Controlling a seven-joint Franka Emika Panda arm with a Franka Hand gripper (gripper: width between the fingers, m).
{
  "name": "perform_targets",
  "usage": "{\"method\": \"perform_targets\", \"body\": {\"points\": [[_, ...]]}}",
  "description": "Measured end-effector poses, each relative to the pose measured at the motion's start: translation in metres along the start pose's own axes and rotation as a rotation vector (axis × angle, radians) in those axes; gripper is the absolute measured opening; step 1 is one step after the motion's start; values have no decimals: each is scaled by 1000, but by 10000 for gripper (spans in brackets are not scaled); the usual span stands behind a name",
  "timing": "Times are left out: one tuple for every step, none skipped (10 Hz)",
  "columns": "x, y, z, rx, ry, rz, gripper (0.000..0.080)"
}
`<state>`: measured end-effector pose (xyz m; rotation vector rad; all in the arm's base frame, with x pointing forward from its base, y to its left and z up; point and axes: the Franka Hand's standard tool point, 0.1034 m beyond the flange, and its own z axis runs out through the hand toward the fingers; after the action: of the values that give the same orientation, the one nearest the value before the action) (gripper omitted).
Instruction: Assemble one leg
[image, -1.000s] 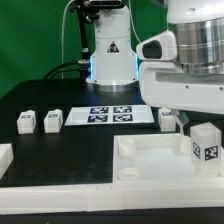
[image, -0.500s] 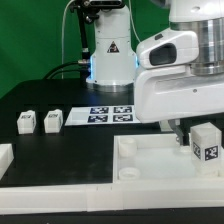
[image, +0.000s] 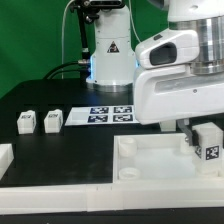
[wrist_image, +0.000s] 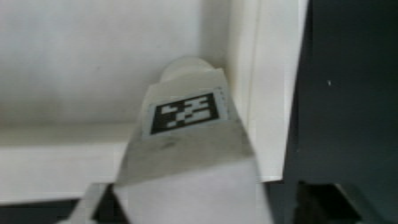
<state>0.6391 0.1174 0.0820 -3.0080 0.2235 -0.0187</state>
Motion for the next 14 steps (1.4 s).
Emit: {"method": "perform_targets", "body": {"points": [[1,3,0,0,1,78,306],[1,5,0,-3,1,213,306],[1,6,0,-6,1,341,306],[1,8,1,-9,3,519,306],[0,10,1,-10,1,662,306],[0,11,1,-2,-5,792,306],[-1,13,1,1,-15,945,306],[-2,13,2,10,-25,1081,306],[-4,14,2,19,-36,1218,306],[-7,14,3,24,-46,1333,306],[-8,14,5,23,-52,1403,306],[-9,13,5,20,-53,1416,306],[-9,13,5,21,-53,1377,306],[-10,13,6,21,-53,1346,381]]}}
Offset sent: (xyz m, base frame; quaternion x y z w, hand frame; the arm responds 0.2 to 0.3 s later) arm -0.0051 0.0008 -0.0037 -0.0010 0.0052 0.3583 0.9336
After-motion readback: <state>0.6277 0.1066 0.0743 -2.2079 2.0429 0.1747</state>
